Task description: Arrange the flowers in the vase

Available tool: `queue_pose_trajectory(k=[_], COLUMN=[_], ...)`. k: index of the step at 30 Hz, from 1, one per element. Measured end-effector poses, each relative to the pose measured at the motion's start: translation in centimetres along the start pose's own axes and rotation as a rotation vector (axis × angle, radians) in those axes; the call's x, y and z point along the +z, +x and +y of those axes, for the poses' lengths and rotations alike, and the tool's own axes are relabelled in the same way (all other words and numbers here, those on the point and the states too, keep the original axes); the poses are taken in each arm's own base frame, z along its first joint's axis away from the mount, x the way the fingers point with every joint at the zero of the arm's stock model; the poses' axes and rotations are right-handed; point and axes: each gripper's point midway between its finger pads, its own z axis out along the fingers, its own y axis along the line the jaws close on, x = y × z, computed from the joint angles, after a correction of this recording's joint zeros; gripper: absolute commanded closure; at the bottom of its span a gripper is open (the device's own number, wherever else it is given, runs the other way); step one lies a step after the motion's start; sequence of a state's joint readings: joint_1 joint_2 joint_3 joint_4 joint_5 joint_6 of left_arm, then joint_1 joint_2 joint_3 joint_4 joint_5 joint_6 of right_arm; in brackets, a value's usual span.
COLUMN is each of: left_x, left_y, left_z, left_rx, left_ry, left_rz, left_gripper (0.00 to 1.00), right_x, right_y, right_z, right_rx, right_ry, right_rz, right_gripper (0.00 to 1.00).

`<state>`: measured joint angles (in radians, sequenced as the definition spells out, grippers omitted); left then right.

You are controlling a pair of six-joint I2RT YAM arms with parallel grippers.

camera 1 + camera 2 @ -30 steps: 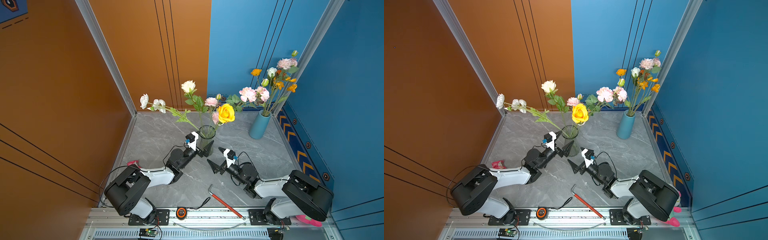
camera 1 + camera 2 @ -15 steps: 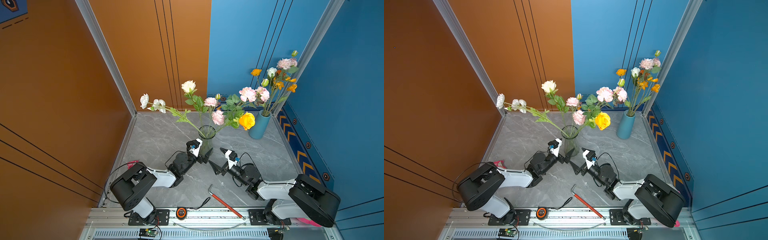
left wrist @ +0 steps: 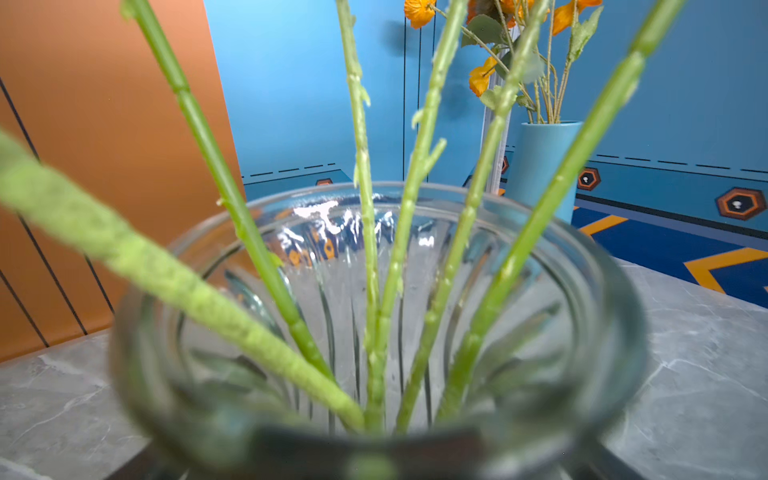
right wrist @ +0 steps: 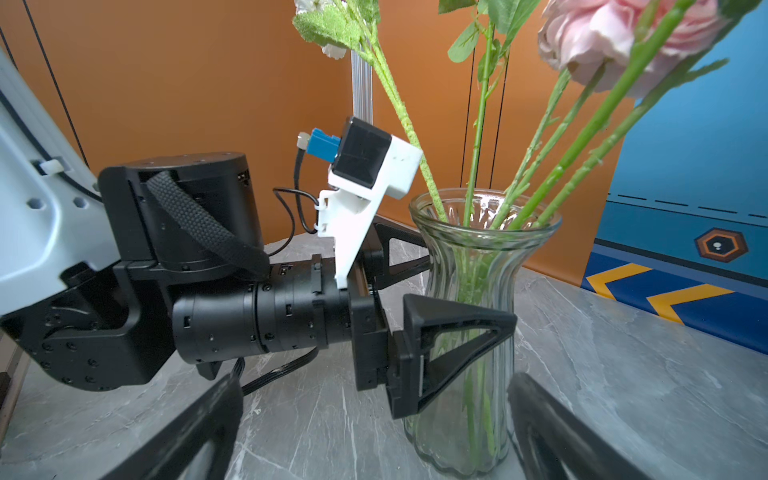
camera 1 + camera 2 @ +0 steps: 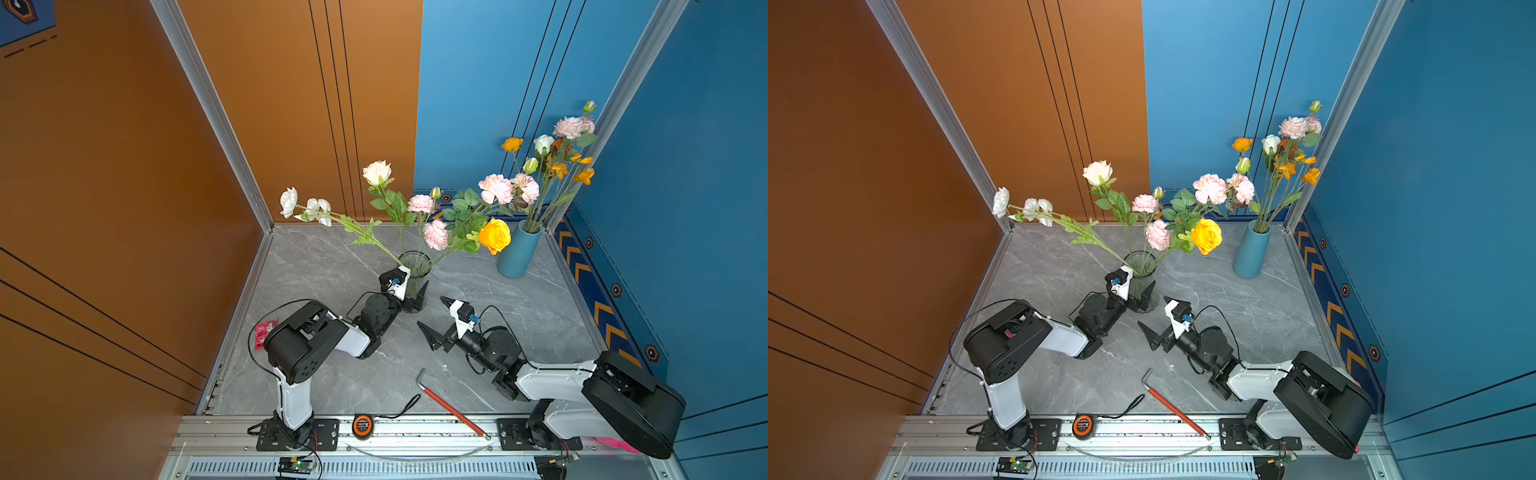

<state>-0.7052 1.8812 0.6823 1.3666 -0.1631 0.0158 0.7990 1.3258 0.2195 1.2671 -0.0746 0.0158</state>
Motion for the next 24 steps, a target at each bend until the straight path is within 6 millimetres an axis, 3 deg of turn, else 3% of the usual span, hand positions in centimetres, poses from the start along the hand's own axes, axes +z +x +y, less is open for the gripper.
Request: queue_pose_trajectory(k=[1, 7, 14, 18, 22, 24], left_x=[0.4, 1.7, 1.9, 2.0, 2.0, 2.1], left_y=[-0.2, -0.7, -0.6, -0.6, -0.6, -0.6], left_z=[0.1, 0.6, 0.6, 0.7, 0.4, 0.3], left_rx=[0.002, 0.008, 0.007, 0.003, -0.001, -0.005], left_ry=[-0.01, -0.053, -0.06, -0.048, -0.015, 0.003], left_rz=[-0.008, -0.037, -0.039, -0.039, -0.04, -0.041], left_gripper=[0.0, 0.13, 0.41, 0.49, 0.73, 0.77], right_x=[0.0, 0.0, 0.0, 0.0, 0.0, 0.0], right_y=[0.0, 0.0, 0.1, 0.1, 0.1, 0.1], right_z=[0.0, 0.0, 0.0, 0.0, 0.0, 0.0], right_rx=[0.0, 0.0, 0.0, 0.0, 0.0, 0.0], right_ry=[0.0, 0.001, 0.0, 0.0, 0.0, 0.0], right_rz=[0.001, 0.002, 0.003, 0.003, 0.003, 0.003], right_gripper=[0.0, 0.0, 0.0, 0.0, 0.0, 0.0])
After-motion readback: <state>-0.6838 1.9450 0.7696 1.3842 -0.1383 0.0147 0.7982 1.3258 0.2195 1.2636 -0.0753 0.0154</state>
